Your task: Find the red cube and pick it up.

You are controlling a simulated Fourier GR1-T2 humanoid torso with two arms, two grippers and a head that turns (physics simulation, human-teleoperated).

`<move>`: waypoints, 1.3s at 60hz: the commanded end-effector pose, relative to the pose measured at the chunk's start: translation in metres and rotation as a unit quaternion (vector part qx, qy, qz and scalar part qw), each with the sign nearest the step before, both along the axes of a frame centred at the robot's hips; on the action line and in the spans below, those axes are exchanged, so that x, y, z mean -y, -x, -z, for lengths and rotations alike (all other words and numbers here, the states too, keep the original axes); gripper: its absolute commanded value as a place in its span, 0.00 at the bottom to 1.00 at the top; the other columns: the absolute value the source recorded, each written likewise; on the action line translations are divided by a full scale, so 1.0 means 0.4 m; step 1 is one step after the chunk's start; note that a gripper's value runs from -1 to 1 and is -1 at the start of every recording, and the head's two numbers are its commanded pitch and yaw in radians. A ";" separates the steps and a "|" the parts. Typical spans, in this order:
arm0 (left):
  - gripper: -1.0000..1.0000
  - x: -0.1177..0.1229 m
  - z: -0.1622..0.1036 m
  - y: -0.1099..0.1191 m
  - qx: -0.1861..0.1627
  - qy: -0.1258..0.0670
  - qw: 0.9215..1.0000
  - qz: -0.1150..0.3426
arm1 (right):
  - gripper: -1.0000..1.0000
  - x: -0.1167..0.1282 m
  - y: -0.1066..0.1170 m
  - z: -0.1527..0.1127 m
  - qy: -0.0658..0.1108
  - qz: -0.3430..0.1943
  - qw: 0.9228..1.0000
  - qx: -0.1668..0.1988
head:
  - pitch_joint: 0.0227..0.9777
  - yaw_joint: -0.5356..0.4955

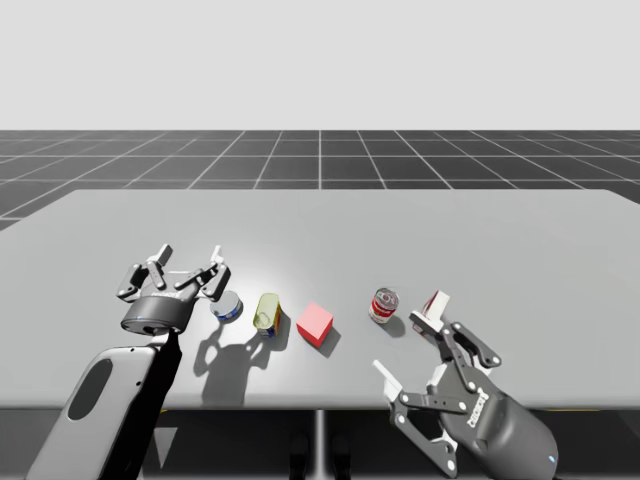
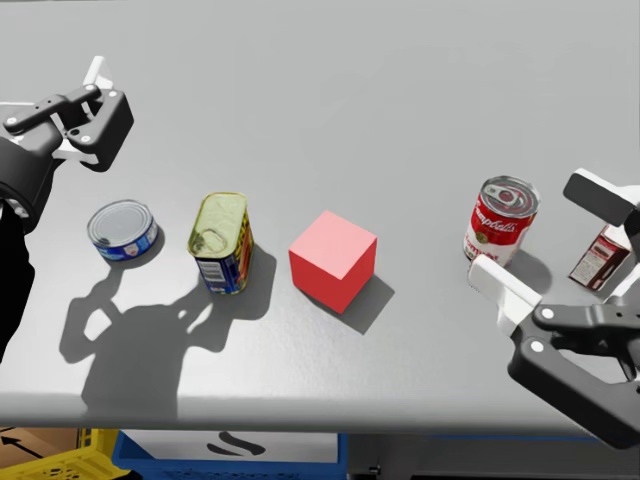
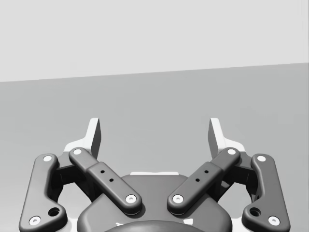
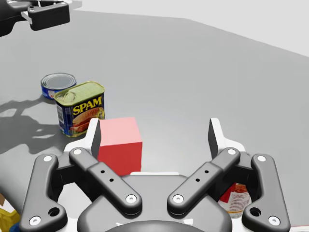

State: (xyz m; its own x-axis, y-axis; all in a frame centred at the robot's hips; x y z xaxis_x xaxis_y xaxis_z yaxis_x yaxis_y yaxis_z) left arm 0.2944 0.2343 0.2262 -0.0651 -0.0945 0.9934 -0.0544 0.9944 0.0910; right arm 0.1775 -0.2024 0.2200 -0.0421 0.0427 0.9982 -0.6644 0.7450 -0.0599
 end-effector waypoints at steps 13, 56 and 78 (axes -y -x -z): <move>0.00 0.004 -0.001 0.001 0.000 0.000 1.000 0.001 | 0.00 -0.074 0.006 0.094 0.015 -0.056 0.997 -0.047 | 0.91 0.56; 0.00 0.008 -0.001 0.004 0.003 -0.005 1.000 0.005 | 0.00 -0.197 -0.133 0.181 0.037 -0.060 0.991 -0.117 | 0.91 0.56; 0.00 0.013 -0.001 0.007 0.003 -0.007 1.000 0.008 | 0.00 -0.260 -0.188 0.214 0.072 -0.022 0.988 -0.132 | 0.91 0.56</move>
State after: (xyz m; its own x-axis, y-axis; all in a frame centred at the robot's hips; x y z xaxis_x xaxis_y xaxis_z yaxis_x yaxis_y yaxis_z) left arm 0.2922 0.2299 0.2267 -0.0726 -0.1057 0.9917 -0.0419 0.9938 0.1028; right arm 0.2440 -0.1078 0.1403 0.2004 0.1696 0.9649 -0.7206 0.6928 0.0279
